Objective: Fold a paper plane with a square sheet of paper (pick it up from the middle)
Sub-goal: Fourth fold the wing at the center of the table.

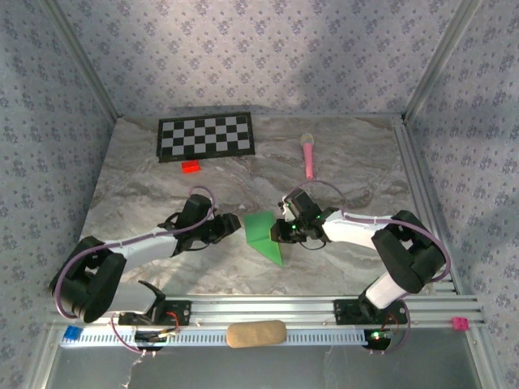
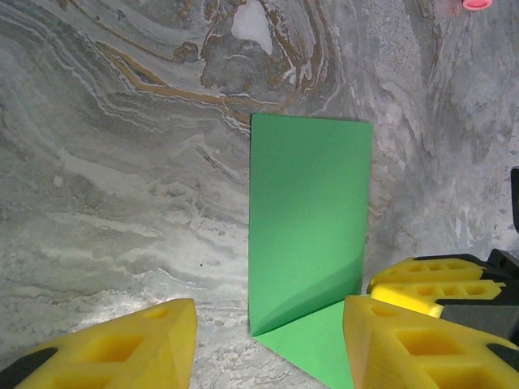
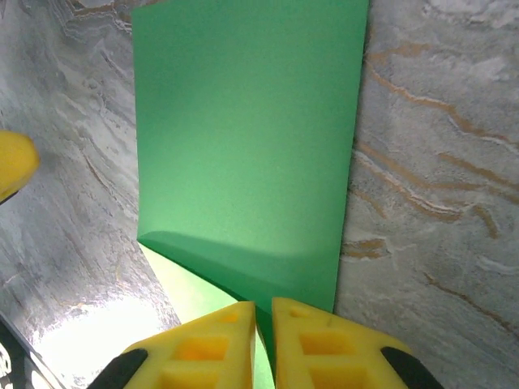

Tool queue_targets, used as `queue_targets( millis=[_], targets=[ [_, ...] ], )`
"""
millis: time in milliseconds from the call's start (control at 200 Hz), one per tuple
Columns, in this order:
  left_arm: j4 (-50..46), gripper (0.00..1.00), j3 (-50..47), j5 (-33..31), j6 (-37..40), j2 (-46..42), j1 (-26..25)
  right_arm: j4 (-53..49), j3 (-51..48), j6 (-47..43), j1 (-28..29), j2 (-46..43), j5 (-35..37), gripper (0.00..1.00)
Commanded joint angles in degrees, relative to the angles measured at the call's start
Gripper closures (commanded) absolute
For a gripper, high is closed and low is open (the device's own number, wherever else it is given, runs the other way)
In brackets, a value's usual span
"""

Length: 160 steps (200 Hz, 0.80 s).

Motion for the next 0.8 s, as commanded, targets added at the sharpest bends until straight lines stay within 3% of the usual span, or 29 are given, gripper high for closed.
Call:
queue_targets(
  millis=[0, 280, 795],
  targets=[
    [0.8, 0.49, 1.7, 1.4, -0.1, 0.6, 0.3, -0.7, 1.2, -0.8, 0.3, -1.4, -0.9, 0.90],
    [-0.4, 0.46, 5.6, 6.1, 1.4, 4.4, 1.3, 4.7, -1.2, -0.6, -0.6, -3.9, -4.6, 0.97],
    [2.6, 0.41, 8.9, 9.2, -1.8, 12.0, 1.3, 13.6, -6.0, 2.0, -2.3, -7.2, -8.7, 1.00]
  ],
)
